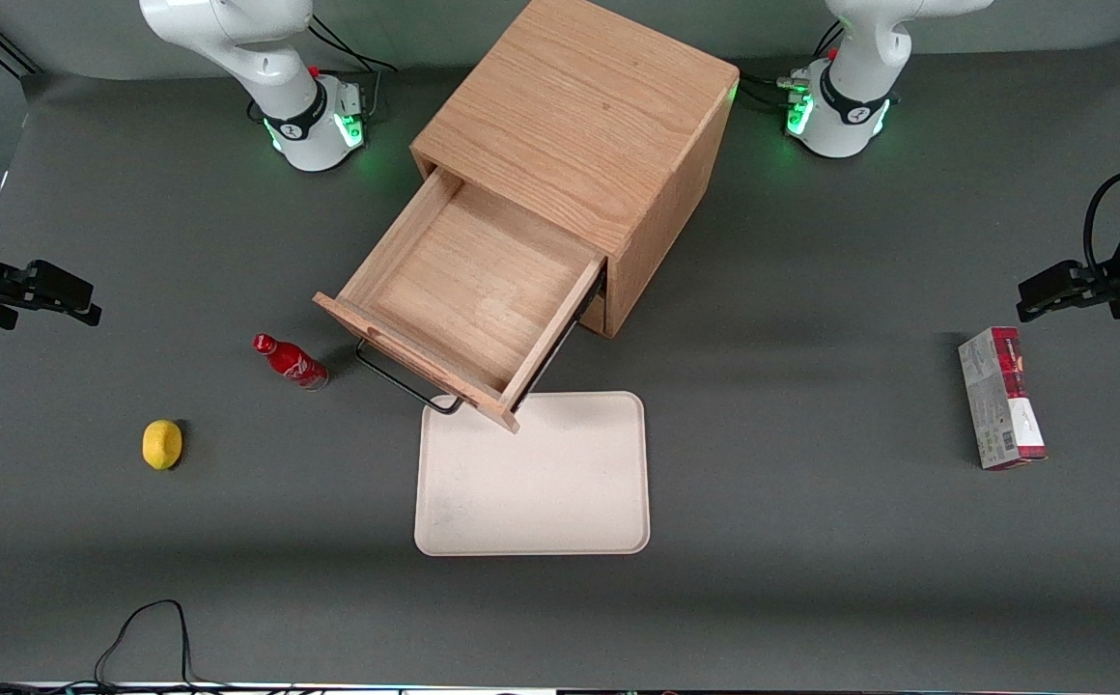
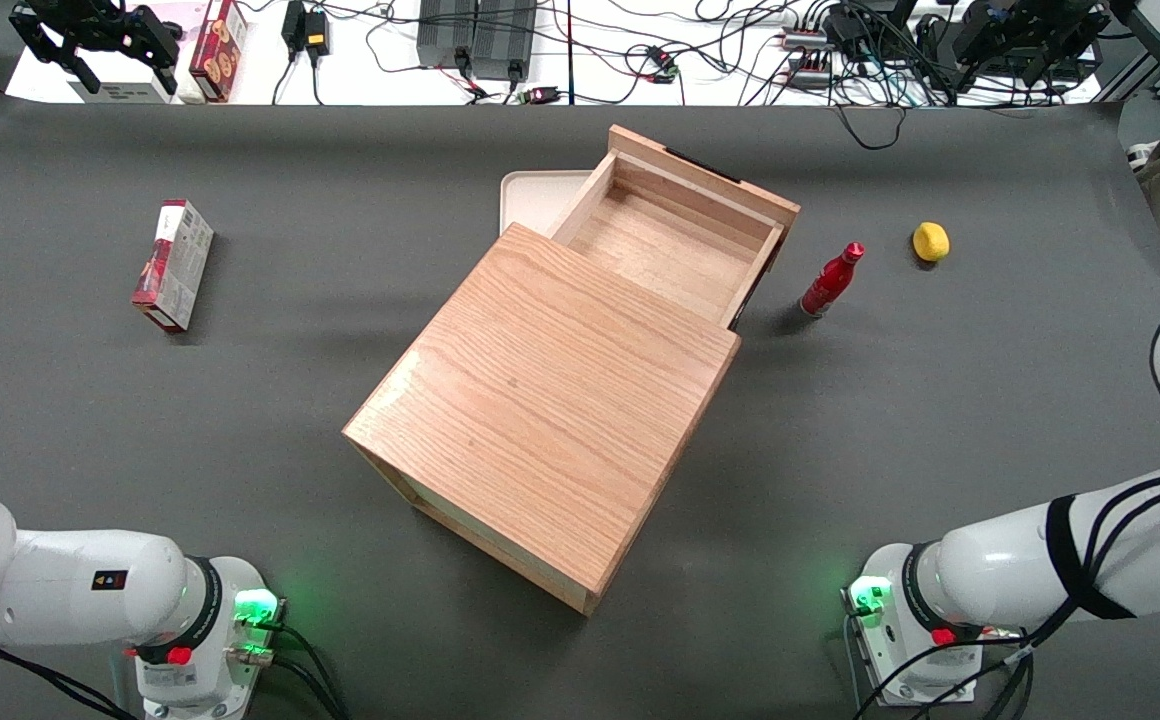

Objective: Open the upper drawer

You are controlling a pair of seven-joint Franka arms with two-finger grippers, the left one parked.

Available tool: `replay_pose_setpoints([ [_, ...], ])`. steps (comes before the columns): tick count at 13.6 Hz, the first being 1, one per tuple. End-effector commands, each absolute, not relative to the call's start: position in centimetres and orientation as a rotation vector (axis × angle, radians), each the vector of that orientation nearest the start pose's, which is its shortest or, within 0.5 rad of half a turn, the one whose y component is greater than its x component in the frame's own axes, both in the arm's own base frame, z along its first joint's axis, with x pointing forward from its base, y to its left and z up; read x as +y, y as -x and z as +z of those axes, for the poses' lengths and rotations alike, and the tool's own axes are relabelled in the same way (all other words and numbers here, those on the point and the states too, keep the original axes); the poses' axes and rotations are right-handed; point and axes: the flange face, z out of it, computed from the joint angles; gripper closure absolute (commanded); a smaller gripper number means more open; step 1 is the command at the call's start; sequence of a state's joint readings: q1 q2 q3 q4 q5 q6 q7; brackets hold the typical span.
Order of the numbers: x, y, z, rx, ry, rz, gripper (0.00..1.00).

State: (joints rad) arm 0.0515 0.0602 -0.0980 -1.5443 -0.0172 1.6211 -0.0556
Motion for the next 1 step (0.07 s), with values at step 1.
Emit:
replay_pose_setpoints([
  [1, -2.56, -57.70, 60.89, 0.019, 3.187, -0.040, 0.00],
])
